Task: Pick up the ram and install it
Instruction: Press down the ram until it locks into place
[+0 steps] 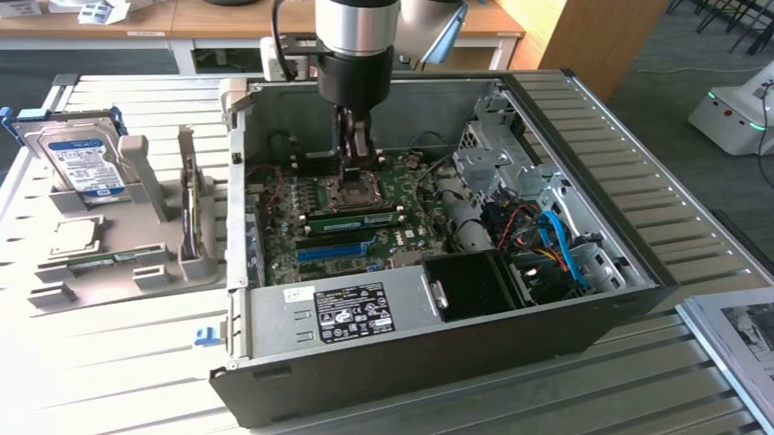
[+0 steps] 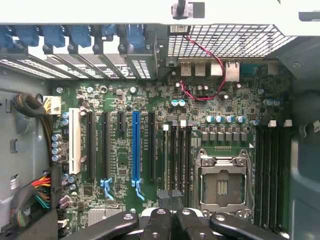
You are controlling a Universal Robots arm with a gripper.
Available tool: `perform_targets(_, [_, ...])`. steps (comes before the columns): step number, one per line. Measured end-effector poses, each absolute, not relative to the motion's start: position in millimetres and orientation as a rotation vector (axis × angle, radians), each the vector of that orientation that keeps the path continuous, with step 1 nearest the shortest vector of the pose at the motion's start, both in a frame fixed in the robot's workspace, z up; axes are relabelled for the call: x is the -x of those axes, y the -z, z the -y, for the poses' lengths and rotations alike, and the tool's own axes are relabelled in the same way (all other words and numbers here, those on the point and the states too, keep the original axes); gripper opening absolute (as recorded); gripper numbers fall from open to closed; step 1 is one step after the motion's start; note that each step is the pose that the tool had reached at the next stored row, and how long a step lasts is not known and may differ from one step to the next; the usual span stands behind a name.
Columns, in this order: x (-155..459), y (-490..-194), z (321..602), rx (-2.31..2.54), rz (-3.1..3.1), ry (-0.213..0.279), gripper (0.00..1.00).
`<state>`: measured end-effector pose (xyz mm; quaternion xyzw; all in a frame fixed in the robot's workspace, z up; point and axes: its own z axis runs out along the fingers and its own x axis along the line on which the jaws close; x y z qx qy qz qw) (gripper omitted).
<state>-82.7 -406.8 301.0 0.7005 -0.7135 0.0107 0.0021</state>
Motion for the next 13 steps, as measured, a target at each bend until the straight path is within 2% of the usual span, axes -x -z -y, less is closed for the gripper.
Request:
perform_targets(12, [83,-311,407,-2.198,2.239,-0.034,0.10])
perform_targets(13, [83,-329,407,-2.197,2.238,-0.035,0.10])
